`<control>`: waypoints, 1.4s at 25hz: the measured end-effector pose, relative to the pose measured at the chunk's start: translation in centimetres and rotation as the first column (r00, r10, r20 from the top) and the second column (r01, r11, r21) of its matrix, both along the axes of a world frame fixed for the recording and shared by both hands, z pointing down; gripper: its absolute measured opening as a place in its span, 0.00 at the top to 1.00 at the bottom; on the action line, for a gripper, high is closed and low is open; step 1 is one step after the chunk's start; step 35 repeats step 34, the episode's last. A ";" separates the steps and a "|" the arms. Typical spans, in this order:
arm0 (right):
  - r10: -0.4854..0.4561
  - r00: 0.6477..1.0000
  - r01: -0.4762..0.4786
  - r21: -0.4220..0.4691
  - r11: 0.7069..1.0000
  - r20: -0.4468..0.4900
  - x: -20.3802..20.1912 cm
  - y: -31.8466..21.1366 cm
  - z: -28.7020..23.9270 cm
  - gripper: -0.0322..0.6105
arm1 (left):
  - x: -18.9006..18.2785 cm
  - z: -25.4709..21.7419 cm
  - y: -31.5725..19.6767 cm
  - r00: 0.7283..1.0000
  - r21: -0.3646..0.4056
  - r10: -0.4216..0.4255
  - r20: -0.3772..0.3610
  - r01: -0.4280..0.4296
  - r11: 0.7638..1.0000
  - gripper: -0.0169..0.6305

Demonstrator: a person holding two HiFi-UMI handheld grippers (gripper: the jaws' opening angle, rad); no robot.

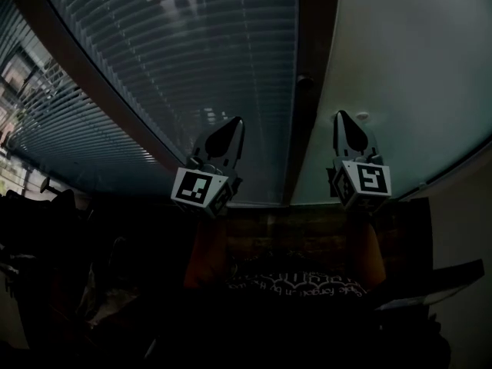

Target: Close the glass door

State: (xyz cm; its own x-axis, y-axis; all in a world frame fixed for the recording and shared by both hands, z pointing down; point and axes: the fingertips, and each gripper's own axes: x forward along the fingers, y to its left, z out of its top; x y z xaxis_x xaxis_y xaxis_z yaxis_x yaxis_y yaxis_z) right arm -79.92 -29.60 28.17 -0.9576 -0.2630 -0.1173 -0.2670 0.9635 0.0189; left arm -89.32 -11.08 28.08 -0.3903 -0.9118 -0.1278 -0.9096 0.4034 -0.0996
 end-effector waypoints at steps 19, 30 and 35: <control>-0.027 0.999 0.026 0.027 0.999 0.035 2.6 1.4 -1.4 0.95 | 1.7 0.0 0.2 1.000 0.002 -0.003 -0.013 0.003 1.000 0.97; -0.037 0.999 0.036 0.027 0.999 0.037 3.4 1.3 -2.5 0.95 | 2.6 -0.5 -0.3 1.000 -0.011 0.004 -0.010 -0.005 1.000 0.97; -0.034 0.999 0.033 0.020 0.999 0.034 3.3 1.1 -1.7 0.95 | 2.6 0.1 -0.4 1.000 -0.014 0.009 -0.008 -0.009 1.000 0.97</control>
